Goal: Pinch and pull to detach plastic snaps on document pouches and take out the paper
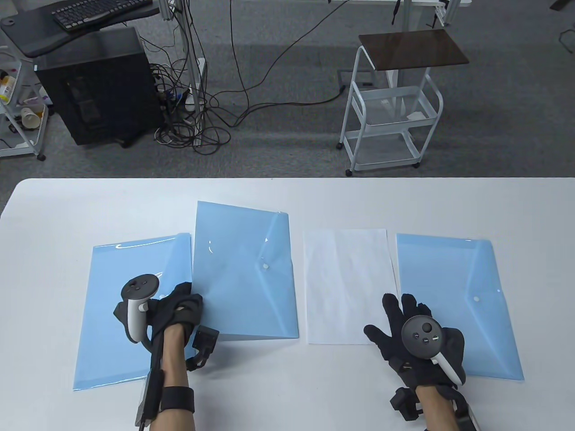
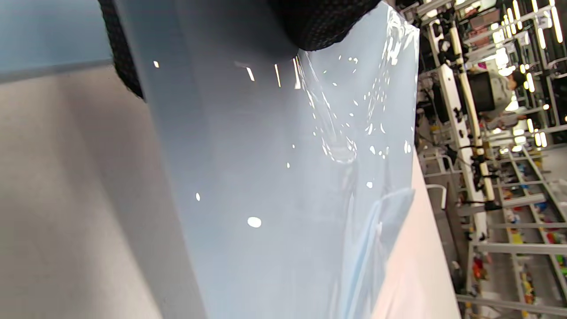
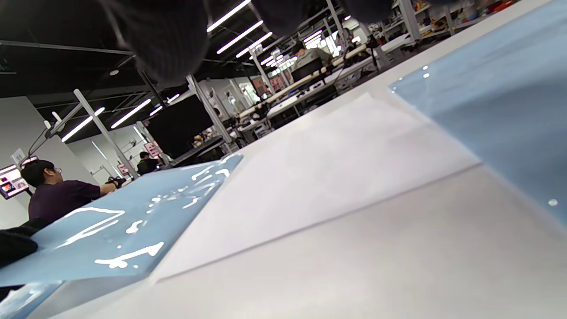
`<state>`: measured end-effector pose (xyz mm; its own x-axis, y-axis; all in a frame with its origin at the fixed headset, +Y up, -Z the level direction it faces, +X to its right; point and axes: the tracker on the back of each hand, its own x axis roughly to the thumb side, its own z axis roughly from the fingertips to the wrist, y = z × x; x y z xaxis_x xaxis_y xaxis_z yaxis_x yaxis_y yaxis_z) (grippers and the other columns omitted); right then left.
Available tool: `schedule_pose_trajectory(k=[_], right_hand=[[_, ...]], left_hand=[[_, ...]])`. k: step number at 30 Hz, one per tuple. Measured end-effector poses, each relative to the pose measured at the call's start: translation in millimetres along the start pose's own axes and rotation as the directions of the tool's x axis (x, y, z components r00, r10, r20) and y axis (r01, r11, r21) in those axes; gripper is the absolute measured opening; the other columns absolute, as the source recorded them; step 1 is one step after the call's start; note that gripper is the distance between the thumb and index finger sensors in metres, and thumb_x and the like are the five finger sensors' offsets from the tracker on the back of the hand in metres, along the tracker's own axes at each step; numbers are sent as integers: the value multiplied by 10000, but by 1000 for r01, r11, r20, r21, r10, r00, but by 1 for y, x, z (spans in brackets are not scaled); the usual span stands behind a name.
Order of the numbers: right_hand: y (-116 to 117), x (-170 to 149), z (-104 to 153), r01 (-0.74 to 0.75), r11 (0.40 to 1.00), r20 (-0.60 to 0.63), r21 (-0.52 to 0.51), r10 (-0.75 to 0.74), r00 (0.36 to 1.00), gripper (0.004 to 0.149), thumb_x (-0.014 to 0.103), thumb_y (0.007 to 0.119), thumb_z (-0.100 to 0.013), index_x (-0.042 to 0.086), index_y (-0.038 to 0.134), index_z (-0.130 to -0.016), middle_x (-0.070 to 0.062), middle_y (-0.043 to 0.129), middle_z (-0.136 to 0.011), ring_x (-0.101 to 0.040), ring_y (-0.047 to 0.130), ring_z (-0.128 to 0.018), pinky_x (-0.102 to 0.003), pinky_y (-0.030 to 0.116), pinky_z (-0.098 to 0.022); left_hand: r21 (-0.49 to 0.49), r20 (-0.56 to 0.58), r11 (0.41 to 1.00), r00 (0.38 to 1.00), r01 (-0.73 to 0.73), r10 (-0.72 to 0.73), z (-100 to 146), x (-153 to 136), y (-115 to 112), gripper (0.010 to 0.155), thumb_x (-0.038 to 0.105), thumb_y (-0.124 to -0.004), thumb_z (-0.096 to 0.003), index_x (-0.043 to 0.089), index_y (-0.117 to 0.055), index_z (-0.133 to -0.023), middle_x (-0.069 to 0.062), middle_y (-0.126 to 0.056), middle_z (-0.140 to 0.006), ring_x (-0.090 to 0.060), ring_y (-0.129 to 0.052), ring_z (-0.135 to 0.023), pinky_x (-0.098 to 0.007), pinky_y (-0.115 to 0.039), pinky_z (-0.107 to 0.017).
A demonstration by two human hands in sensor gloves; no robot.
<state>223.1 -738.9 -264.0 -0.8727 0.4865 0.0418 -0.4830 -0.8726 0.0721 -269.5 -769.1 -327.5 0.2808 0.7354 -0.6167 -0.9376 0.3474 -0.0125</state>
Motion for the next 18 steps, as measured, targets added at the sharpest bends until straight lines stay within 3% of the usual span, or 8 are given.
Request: schedule_pose_trajectory(k=[10, 18], right_hand=[[2, 2, 0, -5, 1000, 5, 3, 5, 1000, 851, 600, 713, -518, 131, 398, -1153, -368, 365, -1203, -704, 371, -981, -863, 387, -575], [2, 2, 2, 1, 1000, 5, -2, -1, 1000, 848, 597, 713, -520, 128, 399, -1152, -371, 368, -1200, -706, 373, -978, -863, 389, -572]], left_hand=[[146, -50, 972, 983, 184, -178, -6, -3, -12, 626, 245, -752, -575, 83, -456, -1101, -80, -841, -920, -242, -1010, -622, -399, -892, -467], [256, -51, 924, 959, 284, -280, 16, 3, 1, 654, 253, -757, -574, 88, -421, -1110, -146, -706, -1051, -341, -939, -776, -455, -860, -522]])
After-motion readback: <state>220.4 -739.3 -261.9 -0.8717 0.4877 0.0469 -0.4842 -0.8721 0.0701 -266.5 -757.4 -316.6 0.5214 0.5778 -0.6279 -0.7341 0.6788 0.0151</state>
